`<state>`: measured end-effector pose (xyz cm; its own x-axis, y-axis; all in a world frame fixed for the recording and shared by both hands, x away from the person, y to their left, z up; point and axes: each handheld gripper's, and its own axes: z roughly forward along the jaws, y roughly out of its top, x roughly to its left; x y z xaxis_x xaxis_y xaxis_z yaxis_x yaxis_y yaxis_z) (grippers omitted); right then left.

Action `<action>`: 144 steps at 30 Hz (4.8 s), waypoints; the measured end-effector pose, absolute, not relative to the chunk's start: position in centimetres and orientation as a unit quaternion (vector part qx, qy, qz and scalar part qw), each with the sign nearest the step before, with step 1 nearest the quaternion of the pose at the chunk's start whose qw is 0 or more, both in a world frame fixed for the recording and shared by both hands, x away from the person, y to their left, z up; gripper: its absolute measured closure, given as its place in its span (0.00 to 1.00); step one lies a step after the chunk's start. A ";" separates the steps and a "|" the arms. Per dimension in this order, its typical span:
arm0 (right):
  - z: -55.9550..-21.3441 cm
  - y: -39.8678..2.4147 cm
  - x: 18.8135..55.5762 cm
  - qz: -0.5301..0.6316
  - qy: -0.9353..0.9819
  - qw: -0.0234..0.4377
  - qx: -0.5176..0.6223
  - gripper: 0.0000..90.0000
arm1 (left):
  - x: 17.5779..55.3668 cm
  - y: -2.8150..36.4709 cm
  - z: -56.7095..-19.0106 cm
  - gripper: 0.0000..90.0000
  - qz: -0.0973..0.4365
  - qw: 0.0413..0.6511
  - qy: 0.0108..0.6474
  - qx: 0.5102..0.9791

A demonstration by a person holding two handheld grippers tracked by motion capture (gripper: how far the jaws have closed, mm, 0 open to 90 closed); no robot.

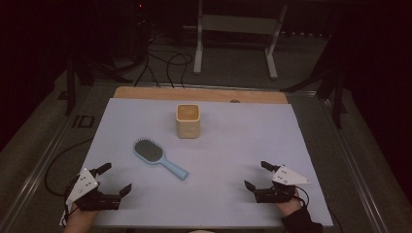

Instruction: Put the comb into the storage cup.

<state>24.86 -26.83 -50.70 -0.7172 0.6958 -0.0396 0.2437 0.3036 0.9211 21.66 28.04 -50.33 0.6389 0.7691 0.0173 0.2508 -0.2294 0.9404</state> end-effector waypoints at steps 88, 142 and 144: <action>-50.0 -26.8 24.2 0.521 0.759 0.243 0.307 0.09 | 26.2 21.3 -40.3 0.00 0.171 0.471 0.281 0.819; -50.0 -26.8 24.2 0.530 0.756 0.236 0.303 0.09 | 31.3 13.1 -46.0 0.22 0.114 0.417 0.279 0.858; -49.9 -26.8 24.2 0.531 0.756 0.235 0.303 0.09 | 31.4 12.9 -46.2 0.27 0.112 0.415 0.278 0.859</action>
